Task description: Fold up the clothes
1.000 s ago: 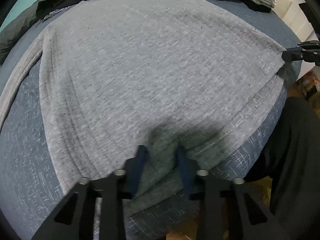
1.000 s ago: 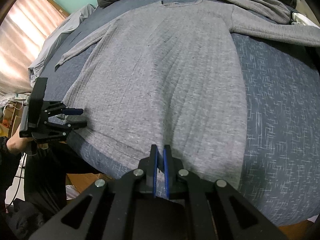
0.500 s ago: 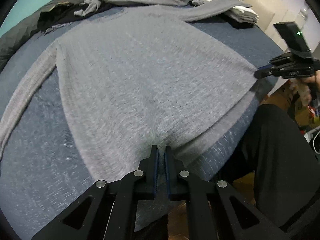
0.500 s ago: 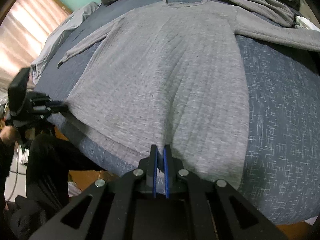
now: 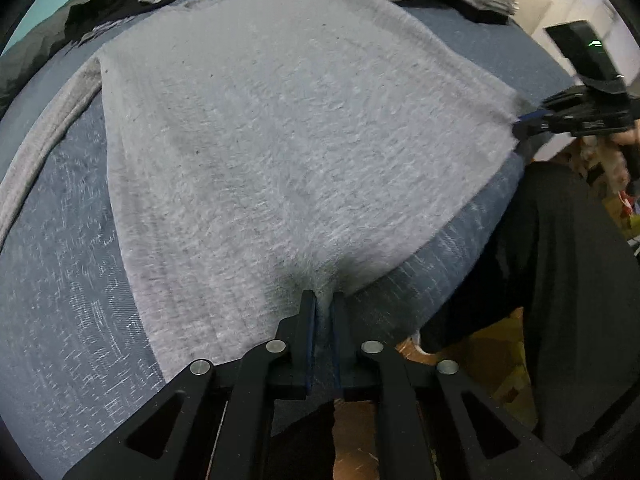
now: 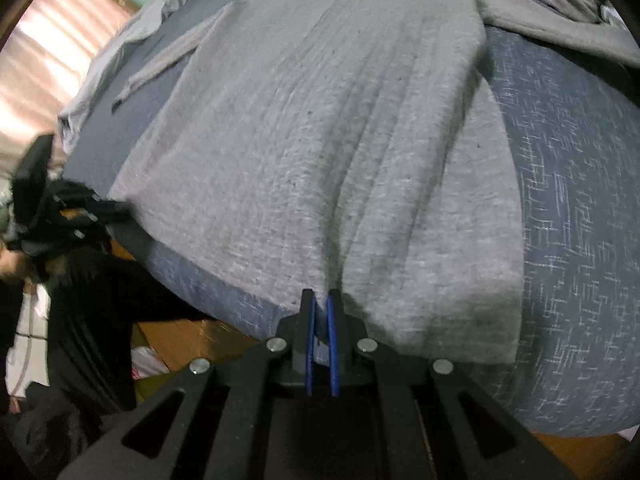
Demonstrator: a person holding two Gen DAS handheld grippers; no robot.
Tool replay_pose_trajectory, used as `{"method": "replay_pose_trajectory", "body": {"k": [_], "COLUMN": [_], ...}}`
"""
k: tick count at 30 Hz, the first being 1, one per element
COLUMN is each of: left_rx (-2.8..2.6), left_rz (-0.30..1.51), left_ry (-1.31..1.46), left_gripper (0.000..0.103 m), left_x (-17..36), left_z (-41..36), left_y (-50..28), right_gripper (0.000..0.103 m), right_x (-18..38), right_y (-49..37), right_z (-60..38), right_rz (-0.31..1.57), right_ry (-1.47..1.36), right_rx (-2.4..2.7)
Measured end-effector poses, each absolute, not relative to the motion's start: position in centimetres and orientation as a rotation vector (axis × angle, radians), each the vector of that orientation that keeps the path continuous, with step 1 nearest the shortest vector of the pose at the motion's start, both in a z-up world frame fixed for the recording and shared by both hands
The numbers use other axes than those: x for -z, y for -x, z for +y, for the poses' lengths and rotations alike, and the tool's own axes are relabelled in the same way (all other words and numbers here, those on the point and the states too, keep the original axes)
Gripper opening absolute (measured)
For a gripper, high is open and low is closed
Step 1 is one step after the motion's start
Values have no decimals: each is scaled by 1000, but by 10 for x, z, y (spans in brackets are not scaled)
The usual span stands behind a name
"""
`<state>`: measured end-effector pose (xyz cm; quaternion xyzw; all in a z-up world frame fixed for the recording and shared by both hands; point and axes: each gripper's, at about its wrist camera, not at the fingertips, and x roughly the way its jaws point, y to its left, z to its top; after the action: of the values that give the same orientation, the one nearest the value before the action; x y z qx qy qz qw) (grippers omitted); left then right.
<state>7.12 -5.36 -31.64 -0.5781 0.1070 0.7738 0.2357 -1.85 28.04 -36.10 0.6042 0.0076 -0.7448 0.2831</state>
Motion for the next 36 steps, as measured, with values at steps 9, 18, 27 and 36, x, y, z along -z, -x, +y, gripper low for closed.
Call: {"method": "replay_pose_trajectory", "body": {"k": [9,18,27,36], "left_rx": [-2285,-2356,-2273,-2326], "left_rz": [85,-87,-142,-122], "left_ry": [1596,1741,1800,1696], "left_gripper": [35,39,3,2], "left_x": [295,329,352,309], "left_z": [-106,-142,-133,-135], "left_y": [-42,-20,-1,-8], "right_gripper": [29,29,5,4], "right_x": [320,353,356,331], "right_y": [36,38,34,19], "right_z": [355,373,360,416], "right_rz": [-144,-160,-145,-405], "right_ry": [-1502,-1563,-1544,-1467], "right_rx": [2269,2276,2245,2321]}}
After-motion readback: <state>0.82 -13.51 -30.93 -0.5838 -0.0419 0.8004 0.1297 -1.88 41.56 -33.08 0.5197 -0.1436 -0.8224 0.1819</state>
